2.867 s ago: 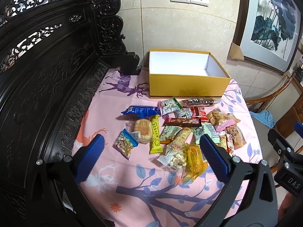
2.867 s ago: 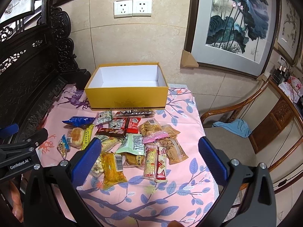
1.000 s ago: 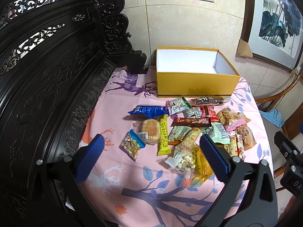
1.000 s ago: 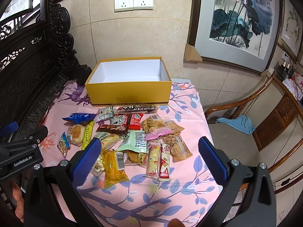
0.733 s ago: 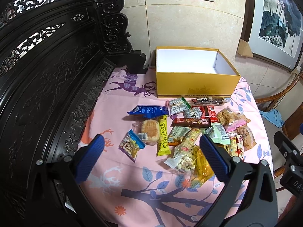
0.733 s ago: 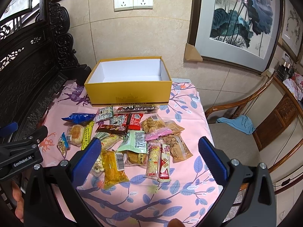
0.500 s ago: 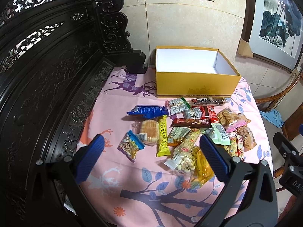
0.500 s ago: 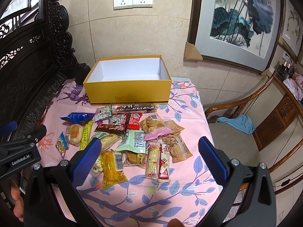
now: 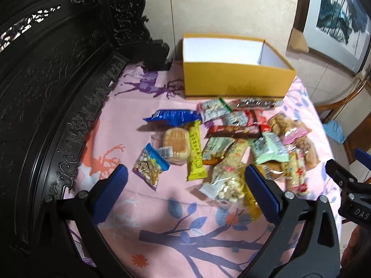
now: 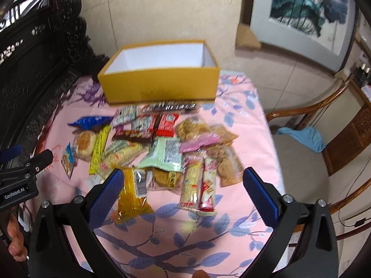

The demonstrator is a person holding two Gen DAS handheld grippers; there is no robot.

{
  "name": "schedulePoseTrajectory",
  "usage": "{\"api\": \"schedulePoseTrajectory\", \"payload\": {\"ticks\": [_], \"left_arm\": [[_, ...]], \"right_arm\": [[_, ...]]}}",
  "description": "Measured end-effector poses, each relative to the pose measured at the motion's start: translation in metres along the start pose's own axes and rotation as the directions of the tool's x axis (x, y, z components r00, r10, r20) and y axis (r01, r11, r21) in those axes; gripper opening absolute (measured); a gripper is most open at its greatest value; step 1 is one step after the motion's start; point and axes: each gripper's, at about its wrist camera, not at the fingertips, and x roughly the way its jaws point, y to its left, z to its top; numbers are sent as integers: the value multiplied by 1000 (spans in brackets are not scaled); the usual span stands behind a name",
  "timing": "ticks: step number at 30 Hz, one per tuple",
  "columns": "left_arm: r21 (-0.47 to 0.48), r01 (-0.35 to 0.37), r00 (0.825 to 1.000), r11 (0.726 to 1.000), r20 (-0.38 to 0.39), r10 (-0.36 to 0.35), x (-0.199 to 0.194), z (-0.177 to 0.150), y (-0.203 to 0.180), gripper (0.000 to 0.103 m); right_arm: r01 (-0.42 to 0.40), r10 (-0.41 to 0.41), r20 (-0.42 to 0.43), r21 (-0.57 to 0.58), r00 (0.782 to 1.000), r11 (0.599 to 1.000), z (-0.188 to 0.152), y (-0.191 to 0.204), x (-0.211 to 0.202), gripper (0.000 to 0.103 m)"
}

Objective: Organize snacks
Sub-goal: 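Grasp the yellow barcode snack pack with the right tool while the left tool grasps a rice bar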

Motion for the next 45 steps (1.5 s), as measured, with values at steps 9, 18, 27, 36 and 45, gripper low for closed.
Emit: {"api": "schedulePoseTrajectory", "payload": {"ticks": [9, 18, 27, 36, 45], "left_arm": [[-37, -29, 999, 999, -38, 28, 21, -8, 27, 101], [-33, -26, 997, 999, -78, 24, 49, -13, 33, 101], [-14, -13, 994, 1000, -104, 12, 71, -10, 19, 101], [12, 31, 993, 999, -114, -30, 96, -1, -2, 101], [124, 182, 976, 976, -142, -164, 117, 10, -59, 101]], "right_arm": [[-150, 135, -133, -109, 982, 983, -18, 48, 64, 102], [-213, 187, -288, -60, 939, 975, -30, 51, 122, 88], [-316, 316, -356, 60, 880, 947, -36, 42, 146, 45], [-337, 324, -290, 5, 900, 941, -34, 37, 114, 38], [-324, 320, -267, 29, 909, 946, -24, 10, 105, 38]]}}
